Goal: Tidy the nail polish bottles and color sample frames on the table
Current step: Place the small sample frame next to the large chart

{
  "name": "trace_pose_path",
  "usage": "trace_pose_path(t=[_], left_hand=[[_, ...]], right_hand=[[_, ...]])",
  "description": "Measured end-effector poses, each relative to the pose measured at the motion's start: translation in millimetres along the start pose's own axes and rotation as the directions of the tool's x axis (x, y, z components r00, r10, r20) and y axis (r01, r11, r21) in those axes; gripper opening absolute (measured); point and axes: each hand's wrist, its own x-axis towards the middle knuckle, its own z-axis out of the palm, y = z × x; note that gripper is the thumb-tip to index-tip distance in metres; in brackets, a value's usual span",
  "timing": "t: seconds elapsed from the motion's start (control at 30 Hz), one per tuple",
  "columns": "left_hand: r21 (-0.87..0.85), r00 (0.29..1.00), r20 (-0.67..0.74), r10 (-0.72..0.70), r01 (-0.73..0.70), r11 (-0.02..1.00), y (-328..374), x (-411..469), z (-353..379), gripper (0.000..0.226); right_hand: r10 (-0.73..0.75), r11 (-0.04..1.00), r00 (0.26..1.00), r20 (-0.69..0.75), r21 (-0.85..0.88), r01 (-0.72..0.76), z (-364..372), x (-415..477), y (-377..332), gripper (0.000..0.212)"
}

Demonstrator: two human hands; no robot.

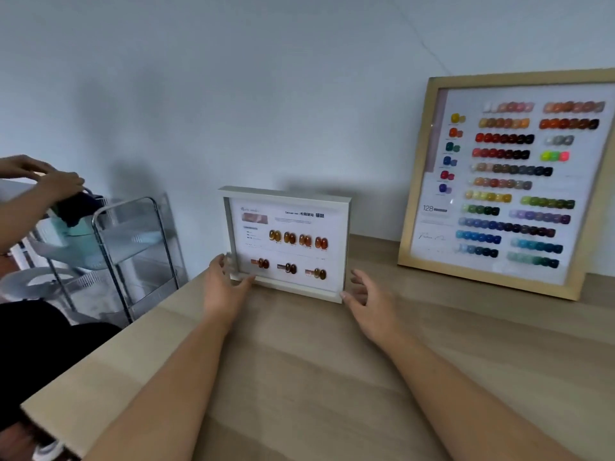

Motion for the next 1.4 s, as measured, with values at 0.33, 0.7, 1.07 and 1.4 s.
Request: trace_pose_path(t=[0.33, 0.7, 1.07, 1.4], left_hand=[[-0.063, 1.000, -0.023, -0.002, 0.001, 0.998, -8.9, 40.9, 13.9, 0.042], [-0.079, 0.986, -0.021, 0.164, -0.165, 0.983, 26.5, -2.6, 56.2, 0.035], [-0.189, 0.945, 0.216, 0.246, -0.207, 0.960, 95.5, -68.5, 166.5, 0.033], [-0.187, 0.921, 0.298, 0.251, -0.201, 0.961, 119.1, -95.6, 206.0, 0.035]], right_hand=[[-0.028, 0.998, 1.000, -0.012, 0.054, 0.029, 3.9, 17.1, -3.1, 0.030], [0.015, 0.999, 0.978, -0.208, 0.043, -0.007, -53.6, -3.8, 14.0, 0.042], [0.095, 0.988, 0.909, -0.406, -0.076, -0.137, -177.8, -40.3, 66.8, 0.039], [0.137, 0.983, 0.889, -0.438, -0.050, -0.176, -220.9, -57.5, 85.6, 0.039]])
